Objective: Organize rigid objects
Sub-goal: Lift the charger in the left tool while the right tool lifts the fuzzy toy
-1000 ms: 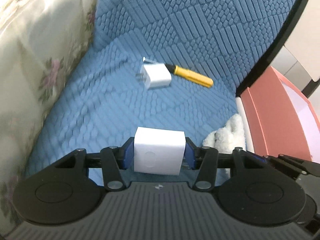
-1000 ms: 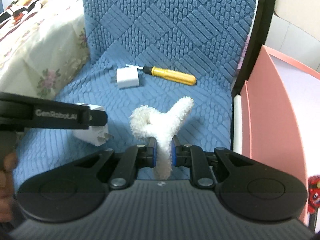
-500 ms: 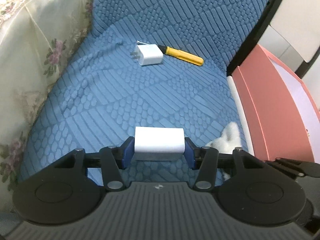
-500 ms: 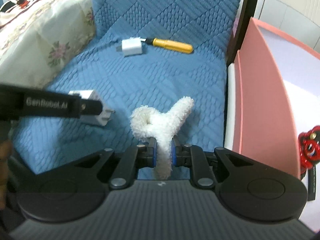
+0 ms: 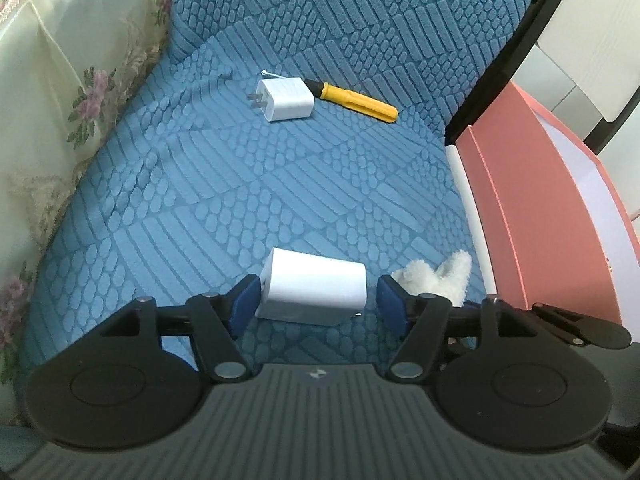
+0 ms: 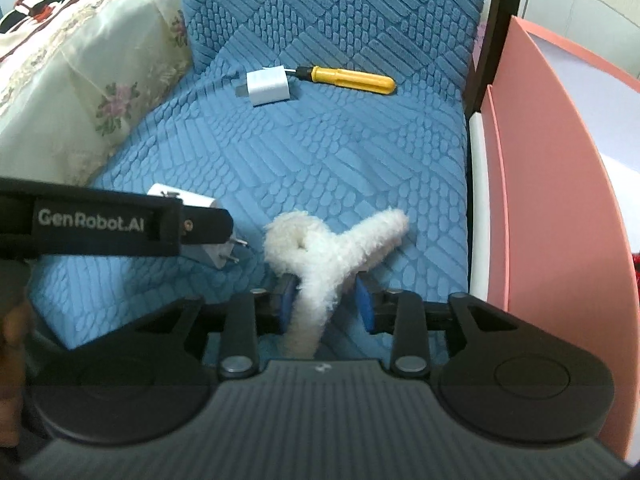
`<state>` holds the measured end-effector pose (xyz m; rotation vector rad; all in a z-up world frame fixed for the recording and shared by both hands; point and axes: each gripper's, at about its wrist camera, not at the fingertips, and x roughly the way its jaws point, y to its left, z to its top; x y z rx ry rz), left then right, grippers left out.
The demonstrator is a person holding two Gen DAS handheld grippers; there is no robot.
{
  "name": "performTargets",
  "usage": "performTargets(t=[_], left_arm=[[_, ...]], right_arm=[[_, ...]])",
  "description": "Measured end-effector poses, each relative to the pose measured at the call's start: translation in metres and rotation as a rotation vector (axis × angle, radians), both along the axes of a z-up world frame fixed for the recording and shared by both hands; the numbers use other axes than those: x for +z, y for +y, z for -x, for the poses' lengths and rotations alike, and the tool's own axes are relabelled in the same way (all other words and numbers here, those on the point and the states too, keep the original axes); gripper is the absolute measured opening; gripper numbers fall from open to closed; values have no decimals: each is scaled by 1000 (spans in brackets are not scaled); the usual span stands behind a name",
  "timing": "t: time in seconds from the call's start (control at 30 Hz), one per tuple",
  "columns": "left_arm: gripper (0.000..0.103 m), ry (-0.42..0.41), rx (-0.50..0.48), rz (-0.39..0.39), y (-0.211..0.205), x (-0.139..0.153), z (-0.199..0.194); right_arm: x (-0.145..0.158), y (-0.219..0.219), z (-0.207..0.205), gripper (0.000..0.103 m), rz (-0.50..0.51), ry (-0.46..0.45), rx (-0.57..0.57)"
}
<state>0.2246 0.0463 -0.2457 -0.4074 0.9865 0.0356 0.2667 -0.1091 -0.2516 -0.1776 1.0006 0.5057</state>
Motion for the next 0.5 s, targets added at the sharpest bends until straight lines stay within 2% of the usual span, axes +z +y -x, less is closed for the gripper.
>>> performTargets(t=[0.07, 0.27, 0.5], left_arm=[[70, 3, 3, 2, 1, -1, -1], [70, -5, 26, 20, 5, 1, -2], [70, 18, 41, 72, 10, -3, -3]], right_arm=[[-1, 1, -2, 54, -12, 13, -2], [-3, 5, -8, 60, -44, 24, -43], [-8, 8, -15, 60, -28, -2, -78]])
